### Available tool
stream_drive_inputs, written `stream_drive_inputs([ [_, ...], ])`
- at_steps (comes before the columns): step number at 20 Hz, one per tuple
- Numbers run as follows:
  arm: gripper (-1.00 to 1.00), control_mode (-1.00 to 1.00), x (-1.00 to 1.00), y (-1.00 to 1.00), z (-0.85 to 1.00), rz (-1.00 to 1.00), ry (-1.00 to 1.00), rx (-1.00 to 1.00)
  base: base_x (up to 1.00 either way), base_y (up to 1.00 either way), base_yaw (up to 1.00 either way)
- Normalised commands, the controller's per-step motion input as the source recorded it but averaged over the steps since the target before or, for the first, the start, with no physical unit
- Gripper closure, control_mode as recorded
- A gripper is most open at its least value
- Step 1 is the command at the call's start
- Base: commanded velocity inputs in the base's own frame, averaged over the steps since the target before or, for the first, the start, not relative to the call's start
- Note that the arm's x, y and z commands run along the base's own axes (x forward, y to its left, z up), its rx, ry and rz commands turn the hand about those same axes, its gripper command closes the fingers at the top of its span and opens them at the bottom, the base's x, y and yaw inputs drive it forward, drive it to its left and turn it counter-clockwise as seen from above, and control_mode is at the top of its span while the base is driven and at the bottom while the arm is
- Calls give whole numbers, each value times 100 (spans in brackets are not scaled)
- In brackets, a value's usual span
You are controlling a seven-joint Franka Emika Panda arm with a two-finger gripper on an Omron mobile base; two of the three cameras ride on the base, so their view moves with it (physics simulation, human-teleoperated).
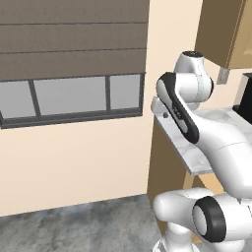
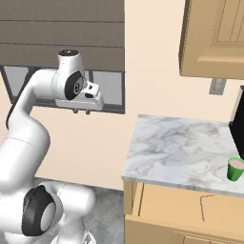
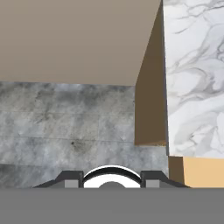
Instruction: Pick up the straw from the right drawer and put it inside the smoothie cup.
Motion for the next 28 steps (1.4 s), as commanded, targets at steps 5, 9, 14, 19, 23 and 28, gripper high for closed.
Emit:
stream_drive_inputs([
  [5,-100,-100,-15,-5,-3,0,2,0,0,0,0],
  [9,-100,-100,-37,-3,-24,0,6,-3,0,0,0],
  [14,-100,-100,-31,3,-45,0,1,-8,0,0,0],
  [19,-100,-100,-25,11,-65,-1,0,-10,0,0,0],
  [23,-100,-100,-44,17,-68,-4,0,-11,0,0,0],
  [28,-100,-100,-47,15,-44,-5,0,-7,0,0,0],
])
